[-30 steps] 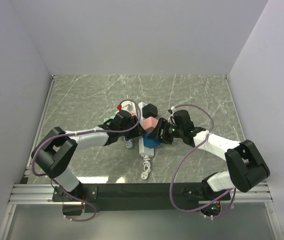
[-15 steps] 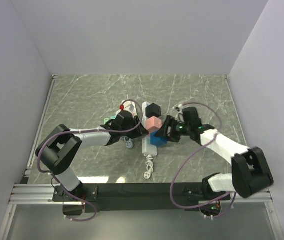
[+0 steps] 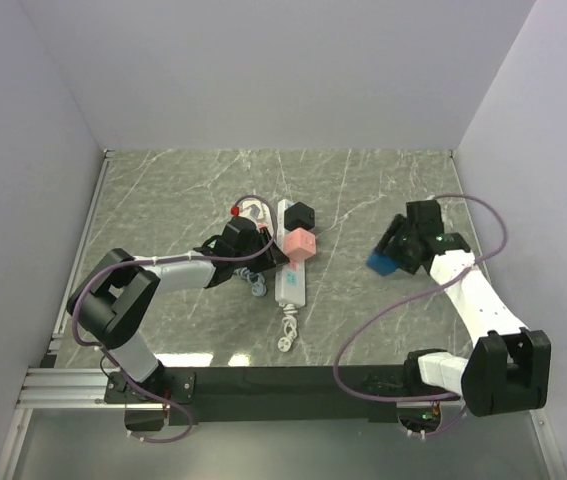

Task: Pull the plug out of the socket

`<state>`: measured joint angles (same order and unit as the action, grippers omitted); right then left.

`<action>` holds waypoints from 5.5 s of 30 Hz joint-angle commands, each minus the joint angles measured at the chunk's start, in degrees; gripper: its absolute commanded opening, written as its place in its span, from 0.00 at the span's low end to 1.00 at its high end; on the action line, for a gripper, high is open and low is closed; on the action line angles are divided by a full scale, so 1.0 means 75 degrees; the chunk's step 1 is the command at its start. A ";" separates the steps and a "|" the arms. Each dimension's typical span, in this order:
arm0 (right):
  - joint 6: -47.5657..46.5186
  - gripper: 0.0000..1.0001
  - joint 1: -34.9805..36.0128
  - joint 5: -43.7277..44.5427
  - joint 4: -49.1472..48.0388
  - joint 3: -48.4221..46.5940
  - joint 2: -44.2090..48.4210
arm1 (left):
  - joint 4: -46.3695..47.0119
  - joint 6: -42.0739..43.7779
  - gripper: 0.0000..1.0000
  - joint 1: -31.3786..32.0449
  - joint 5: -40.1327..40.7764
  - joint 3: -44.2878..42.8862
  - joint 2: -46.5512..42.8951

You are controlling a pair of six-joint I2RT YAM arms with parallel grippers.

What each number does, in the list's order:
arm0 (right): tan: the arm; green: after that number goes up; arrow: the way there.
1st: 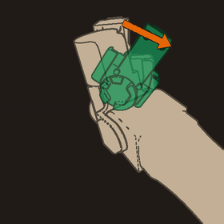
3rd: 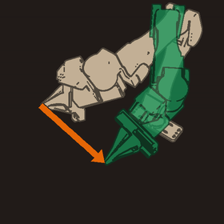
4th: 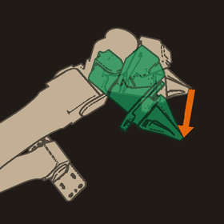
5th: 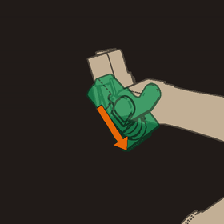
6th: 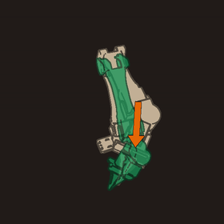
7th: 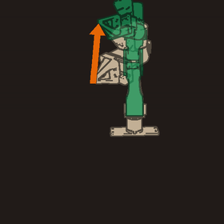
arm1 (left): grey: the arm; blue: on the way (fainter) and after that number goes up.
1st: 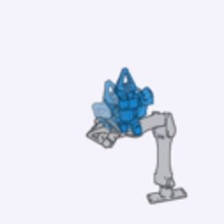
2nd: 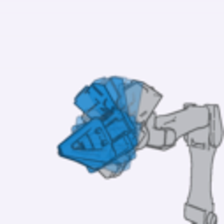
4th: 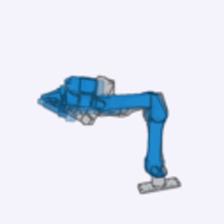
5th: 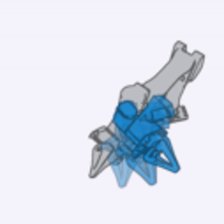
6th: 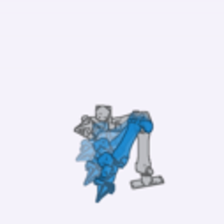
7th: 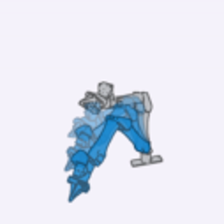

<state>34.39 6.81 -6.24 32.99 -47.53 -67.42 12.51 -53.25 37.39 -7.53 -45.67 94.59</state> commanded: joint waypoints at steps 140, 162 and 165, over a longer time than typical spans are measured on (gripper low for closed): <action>-0.0038 0.93 -0.0968 0.0730 0.0691 -0.1281 0.0153 | -0.1223 0.0889 0.01 0.0253 -0.0894 -0.0063 -0.0471; 0.0336 0.99 0.1623 -0.2673 -0.2676 -0.2229 -0.3805 | -0.1188 0.0808 0.01 0.0827 -0.1164 -0.0391 -0.0026; 0.0360 0.94 0.1752 -0.2147 -0.2186 -0.2627 -0.4263 | -0.1188 0.0796 0.01 0.0863 -0.1153 -0.0485 -0.0002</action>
<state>36.34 18.65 -24.84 16.47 -63.26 -97.01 4.82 -48.99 42.68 -15.27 -47.53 93.32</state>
